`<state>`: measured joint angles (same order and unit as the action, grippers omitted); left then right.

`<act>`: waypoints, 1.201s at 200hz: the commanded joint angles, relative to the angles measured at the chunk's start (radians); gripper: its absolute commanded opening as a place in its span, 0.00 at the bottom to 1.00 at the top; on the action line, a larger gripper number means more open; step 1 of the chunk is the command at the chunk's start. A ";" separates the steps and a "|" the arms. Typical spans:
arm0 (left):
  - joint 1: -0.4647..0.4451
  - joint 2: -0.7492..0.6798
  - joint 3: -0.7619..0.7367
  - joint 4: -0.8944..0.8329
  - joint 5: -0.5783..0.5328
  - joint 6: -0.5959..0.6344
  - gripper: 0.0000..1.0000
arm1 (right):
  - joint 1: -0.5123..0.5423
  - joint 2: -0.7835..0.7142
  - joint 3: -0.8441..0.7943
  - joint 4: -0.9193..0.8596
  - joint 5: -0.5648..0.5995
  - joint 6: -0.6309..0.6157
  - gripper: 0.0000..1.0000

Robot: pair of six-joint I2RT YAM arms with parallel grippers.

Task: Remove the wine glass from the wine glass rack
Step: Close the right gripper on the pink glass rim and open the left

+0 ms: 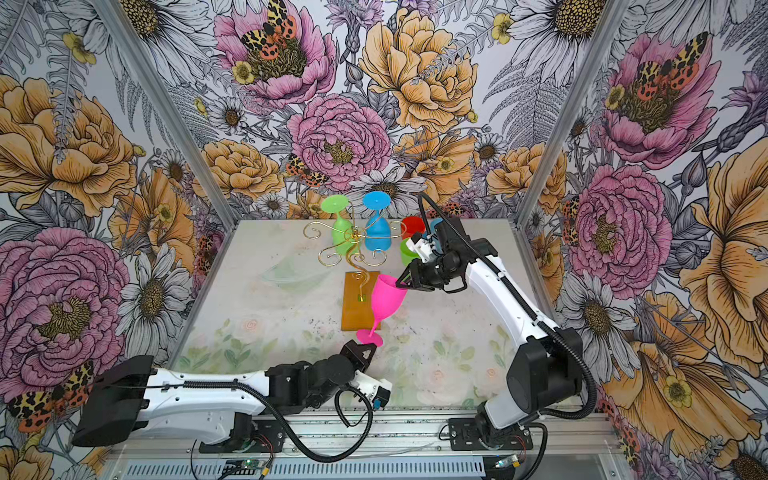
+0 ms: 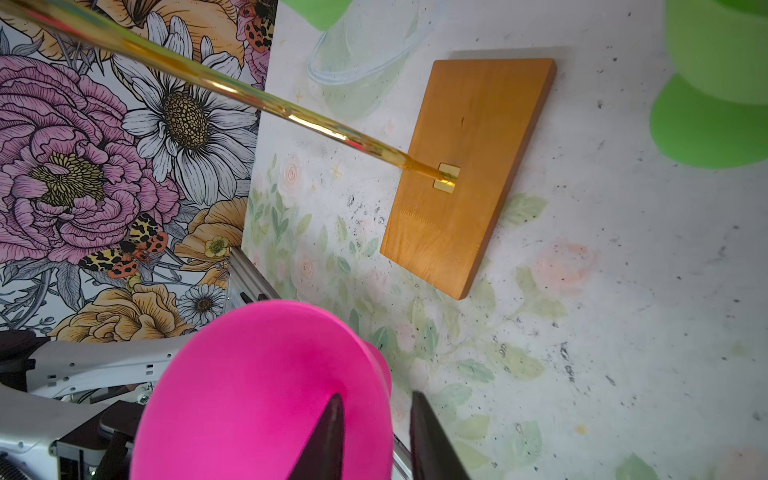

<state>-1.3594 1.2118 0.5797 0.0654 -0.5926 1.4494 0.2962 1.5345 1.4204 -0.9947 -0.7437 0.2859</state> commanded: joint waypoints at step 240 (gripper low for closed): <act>-0.033 -0.083 0.004 0.170 -0.075 -0.326 0.78 | -0.002 -0.036 0.034 -0.022 0.263 -0.037 0.00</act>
<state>-1.3857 1.1645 0.5297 0.2077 -0.6453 1.3308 0.2955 1.5467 1.4242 -1.0142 -0.5972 0.2668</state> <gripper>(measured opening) 0.720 0.050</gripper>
